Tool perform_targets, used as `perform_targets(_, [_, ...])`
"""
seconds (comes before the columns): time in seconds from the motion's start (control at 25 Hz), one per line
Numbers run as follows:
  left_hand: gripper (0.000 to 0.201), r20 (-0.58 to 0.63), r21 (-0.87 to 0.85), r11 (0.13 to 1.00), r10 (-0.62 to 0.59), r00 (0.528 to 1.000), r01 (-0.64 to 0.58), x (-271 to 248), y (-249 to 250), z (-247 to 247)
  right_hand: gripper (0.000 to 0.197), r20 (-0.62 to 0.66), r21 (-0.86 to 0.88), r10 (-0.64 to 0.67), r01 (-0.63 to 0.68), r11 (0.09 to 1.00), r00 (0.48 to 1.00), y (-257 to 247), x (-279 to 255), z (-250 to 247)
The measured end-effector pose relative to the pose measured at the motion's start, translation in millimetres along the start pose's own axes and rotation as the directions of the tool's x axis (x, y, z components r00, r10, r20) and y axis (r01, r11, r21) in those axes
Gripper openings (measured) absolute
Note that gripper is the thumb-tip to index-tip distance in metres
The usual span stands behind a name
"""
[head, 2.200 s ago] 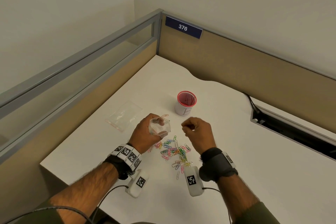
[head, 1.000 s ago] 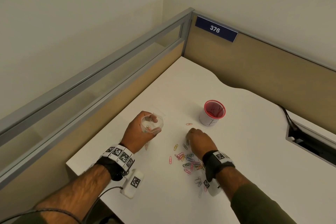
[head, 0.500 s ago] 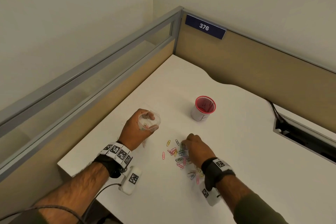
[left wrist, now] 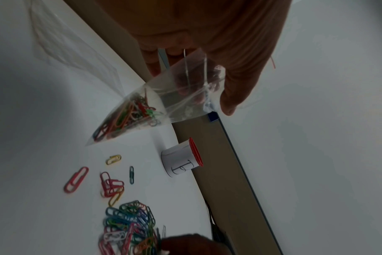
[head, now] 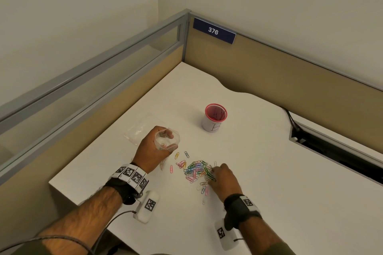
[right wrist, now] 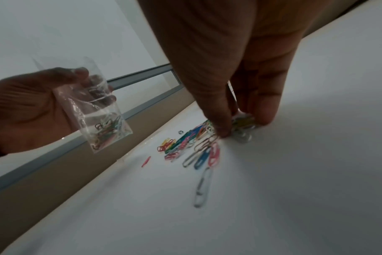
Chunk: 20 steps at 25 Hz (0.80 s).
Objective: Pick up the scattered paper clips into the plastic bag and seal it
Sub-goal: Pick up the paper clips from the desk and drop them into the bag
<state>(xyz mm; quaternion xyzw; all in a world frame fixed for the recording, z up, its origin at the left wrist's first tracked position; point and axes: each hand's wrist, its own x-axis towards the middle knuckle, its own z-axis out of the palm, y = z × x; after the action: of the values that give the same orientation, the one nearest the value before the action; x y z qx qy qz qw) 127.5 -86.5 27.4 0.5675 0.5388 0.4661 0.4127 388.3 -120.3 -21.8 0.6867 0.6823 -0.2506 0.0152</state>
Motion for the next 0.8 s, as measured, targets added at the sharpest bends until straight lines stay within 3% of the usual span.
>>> perform_targets(0.12, [0.037, 0.013, -0.006, 1.000, 0.004, 1.000, -0.004, -3, 5, 7, 0.028, -0.048, 0.045, -0.006, 0.008, 0.999, 0.999, -13, 14, -5])
perform_targets(0.24, [0.037, 0.005, 0.001, 1.000, 0.007, 1.000, -0.007, -5, 6, 8, 0.058, -0.005, 0.074, -0.018, 0.019, 0.997, 1.000, -13, 22, -14])
perform_targets(0.36, [0.037, 0.009, -0.002, 1.000, -0.003, 1.000, 0.003, -7, 3, 8, 0.080, 0.109, -0.095, -0.130, 0.141, 0.985, 0.985, -21, 23, -13])
perform_targets(0.56, [0.037, 0.016, 0.018, 1.000, 0.014, 1.000, -0.014, -3, 3, 10, 0.033, 0.048, -0.210, -0.294, 0.298, 0.931, 0.954, -31, 26, 3])
perform_targets(0.8, [0.038, 0.029, 0.030, 0.999, 0.010, 1.000, -0.011, 4, 7, 13, 0.013, -0.007, -0.223, -0.237, 0.230, 0.947, 0.971, -22, 31, -5])
